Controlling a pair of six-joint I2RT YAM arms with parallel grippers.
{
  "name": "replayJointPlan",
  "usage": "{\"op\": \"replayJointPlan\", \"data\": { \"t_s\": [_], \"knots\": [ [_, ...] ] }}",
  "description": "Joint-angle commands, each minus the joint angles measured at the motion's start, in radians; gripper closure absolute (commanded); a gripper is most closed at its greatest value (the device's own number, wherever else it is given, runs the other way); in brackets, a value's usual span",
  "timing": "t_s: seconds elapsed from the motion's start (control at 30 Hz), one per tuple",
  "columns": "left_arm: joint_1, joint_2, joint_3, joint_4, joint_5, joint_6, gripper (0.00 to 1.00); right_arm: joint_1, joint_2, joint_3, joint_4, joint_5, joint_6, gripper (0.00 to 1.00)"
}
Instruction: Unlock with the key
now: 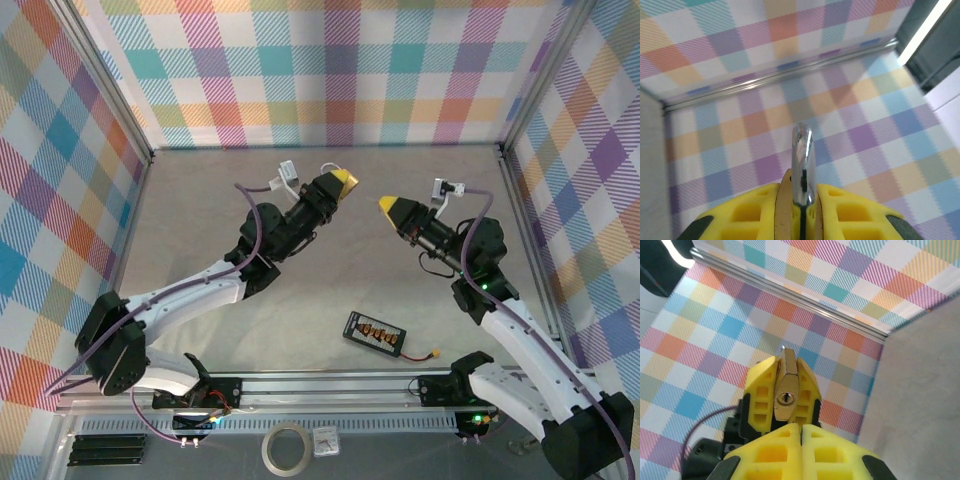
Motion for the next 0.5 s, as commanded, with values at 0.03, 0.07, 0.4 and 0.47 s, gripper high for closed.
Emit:
{"op": "replayJointPlan", "data": {
  "t_s": [0.03, 0.07, 0.4, 0.47],
  "knots": [
    [-0.001, 0.053, -0.017, 0.345, -0.038, -0.136, 1.00, 0.000, -0.002, -0.001, 0.159, 0.045, 0.055, 1.00],
    [-0.007, 0.055, -0.017, 0.350, -0.045, -0.141, 1.00, 0.000, -0.002, -0.010, 0.181, 0.050, 0.063, 1.00],
    [-0.055, 0.032, -0.046, 0.345, -0.127, -0.148, 1.00, 0.043, 0.011, -0.019, 0.184, 0.082, 0.044, 1.00],
    [-0.065, 0.034, -0.047, 0.347, -0.127, -0.148, 1.00, 0.054, 0.024, -0.022, 0.214, 0.091, 0.042, 1.00]
  ]
}}
